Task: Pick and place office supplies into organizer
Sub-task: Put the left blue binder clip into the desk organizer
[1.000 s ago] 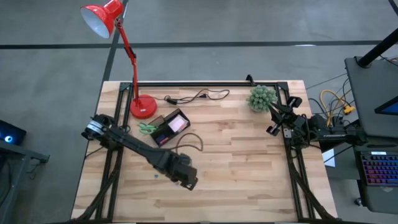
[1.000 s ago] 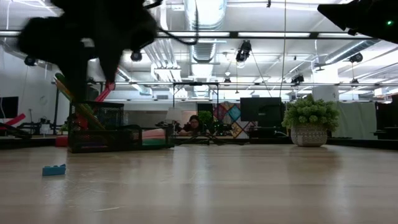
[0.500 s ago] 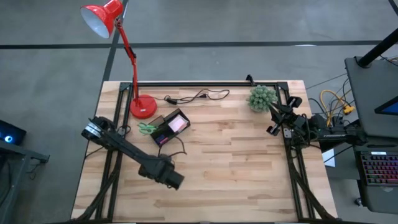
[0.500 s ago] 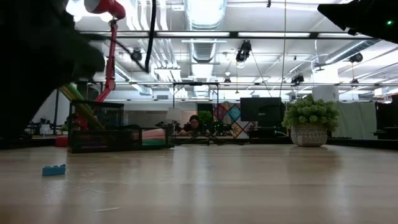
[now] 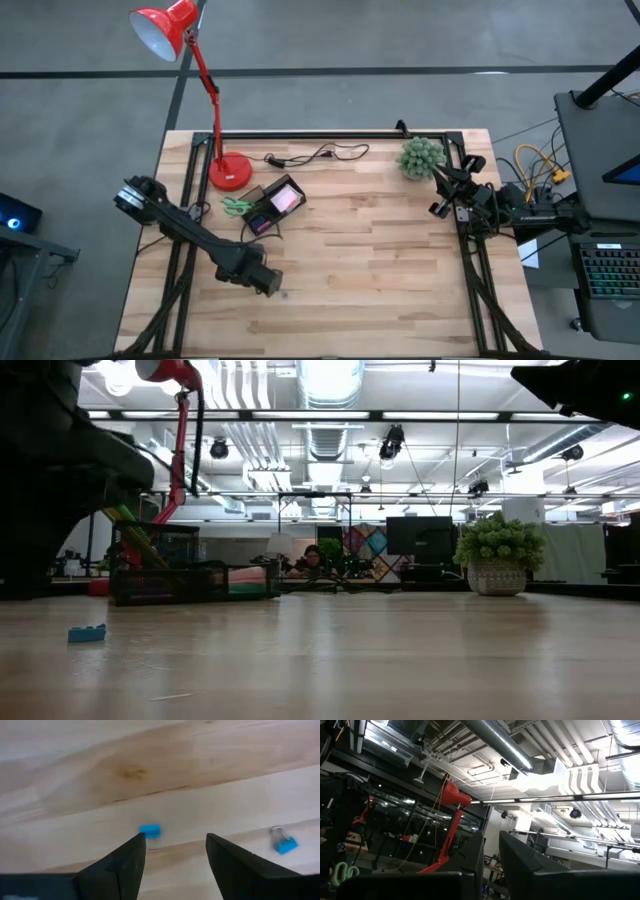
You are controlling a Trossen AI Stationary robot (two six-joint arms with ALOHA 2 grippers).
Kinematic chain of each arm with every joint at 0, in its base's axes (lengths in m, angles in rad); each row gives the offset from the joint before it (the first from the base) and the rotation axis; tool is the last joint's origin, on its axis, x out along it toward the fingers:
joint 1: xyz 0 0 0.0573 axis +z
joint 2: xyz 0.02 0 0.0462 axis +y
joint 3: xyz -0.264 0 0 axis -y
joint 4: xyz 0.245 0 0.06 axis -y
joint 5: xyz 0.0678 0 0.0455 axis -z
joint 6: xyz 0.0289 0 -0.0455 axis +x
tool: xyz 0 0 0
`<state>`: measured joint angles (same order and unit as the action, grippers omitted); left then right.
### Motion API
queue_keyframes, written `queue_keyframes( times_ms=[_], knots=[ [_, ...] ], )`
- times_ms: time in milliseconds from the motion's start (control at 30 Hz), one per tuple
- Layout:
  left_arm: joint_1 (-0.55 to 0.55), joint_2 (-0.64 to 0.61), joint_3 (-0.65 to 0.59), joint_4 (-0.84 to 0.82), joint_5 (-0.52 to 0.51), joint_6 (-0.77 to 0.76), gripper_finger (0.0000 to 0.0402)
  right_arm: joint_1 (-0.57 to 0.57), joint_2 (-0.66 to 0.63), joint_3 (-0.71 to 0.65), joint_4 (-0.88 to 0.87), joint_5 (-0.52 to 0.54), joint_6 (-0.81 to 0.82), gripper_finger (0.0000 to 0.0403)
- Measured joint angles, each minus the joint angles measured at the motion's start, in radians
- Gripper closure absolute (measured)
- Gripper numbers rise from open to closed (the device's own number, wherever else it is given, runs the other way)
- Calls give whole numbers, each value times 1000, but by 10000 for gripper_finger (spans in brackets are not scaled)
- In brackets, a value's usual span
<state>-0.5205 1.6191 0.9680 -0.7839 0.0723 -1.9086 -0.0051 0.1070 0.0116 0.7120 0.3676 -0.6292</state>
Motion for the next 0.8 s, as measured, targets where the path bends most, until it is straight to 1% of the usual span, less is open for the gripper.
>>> queue_keyframes(
  times_ms=[67,267,600,733,800],
  knots=[
    [0,-15,-37,43,1,-23,207,0,0,0,0,0,0,351],
    [-3,-19,-92,38,5,-74,207,0,0,0,0,0,0,351],
    [-3,1,-104,89,15,-77,207,0,0,0,0,0,0,351],
    [-2,2,-107,89,50,-95,207,0,0,0,0,0,0,351],
    [-2,2,-106,89,51,-95,207,0,0,0,0,0,0,351]
  ],
)
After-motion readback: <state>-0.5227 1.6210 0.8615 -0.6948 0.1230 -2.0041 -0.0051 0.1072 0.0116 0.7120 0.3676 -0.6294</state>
